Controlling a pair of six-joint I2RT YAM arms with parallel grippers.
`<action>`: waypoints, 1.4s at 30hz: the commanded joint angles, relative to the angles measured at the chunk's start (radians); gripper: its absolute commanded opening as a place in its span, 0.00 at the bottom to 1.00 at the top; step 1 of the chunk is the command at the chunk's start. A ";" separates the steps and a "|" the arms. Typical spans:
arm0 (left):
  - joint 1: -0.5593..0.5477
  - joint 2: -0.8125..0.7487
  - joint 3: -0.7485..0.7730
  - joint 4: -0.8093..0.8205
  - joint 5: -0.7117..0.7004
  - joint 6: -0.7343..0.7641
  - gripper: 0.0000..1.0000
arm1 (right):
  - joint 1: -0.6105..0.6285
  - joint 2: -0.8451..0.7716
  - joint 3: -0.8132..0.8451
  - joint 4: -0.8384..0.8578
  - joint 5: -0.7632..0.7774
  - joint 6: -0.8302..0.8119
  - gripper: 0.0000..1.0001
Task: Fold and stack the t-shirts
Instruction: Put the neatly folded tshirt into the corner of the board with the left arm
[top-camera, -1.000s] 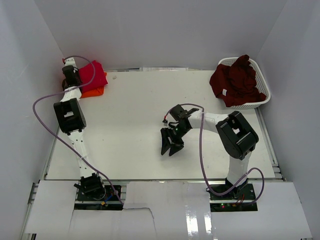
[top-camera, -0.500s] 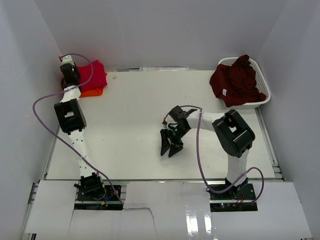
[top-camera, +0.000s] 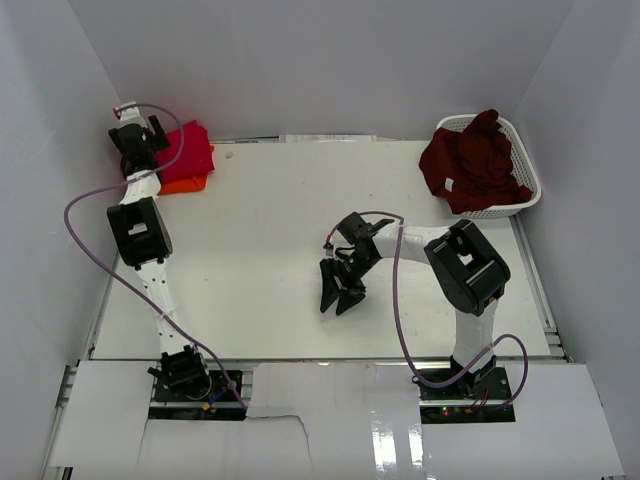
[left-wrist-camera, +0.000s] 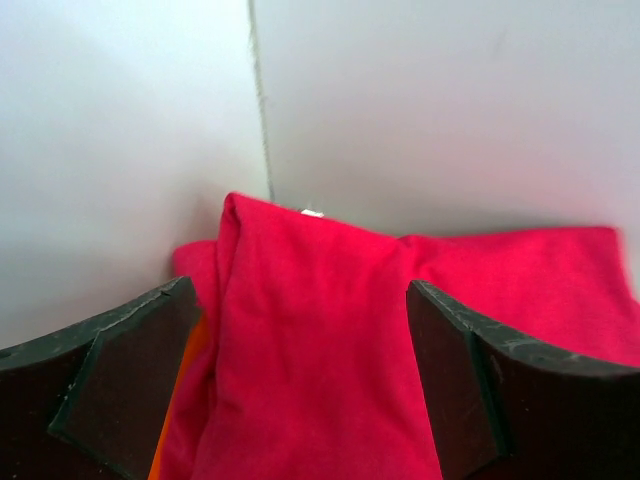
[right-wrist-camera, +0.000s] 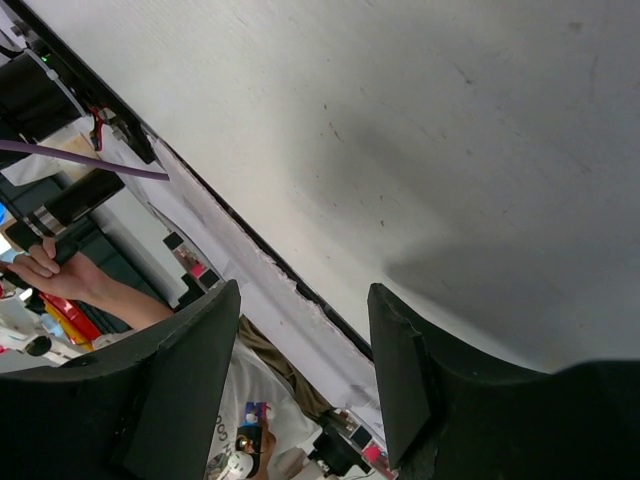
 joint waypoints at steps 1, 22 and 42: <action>0.001 -0.163 -0.023 0.042 0.067 -0.043 0.97 | 0.007 -0.049 -0.022 0.024 -0.027 0.002 0.61; -0.014 -0.090 -0.215 0.262 0.119 -0.009 0.00 | 0.014 -0.095 0.012 -0.066 -0.015 -0.024 0.61; 0.014 0.130 -0.164 0.717 0.007 0.149 0.00 | 0.015 -0.063 0.045 -0.131 -0.022 -0.043 0.61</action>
